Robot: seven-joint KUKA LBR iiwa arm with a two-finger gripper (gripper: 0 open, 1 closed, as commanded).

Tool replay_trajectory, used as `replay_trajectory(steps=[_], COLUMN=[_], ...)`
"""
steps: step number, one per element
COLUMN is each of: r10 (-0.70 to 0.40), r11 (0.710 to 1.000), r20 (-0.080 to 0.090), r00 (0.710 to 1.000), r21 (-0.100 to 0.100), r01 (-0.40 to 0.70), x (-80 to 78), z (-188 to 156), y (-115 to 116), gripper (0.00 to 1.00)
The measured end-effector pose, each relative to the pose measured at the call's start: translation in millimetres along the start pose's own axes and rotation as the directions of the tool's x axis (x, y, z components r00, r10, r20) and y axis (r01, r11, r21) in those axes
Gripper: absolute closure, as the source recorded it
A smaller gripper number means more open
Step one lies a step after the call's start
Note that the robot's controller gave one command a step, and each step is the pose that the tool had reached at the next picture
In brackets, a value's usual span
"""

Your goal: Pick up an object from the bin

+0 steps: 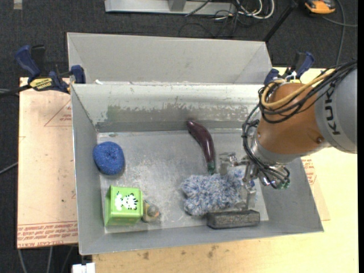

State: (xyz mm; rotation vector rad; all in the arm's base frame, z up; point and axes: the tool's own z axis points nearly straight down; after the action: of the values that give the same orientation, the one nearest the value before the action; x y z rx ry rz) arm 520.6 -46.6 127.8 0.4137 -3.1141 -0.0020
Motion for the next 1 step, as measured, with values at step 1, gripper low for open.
replay_trajectory(steps=[1], r10=[-0.036], r11=[0.999], r20=[-0.002], r00=[0.999], r21=[-0.001], r01=[0.036], x=[48.4], z=[-0.6], y=[15.6], gripper=[0.00])
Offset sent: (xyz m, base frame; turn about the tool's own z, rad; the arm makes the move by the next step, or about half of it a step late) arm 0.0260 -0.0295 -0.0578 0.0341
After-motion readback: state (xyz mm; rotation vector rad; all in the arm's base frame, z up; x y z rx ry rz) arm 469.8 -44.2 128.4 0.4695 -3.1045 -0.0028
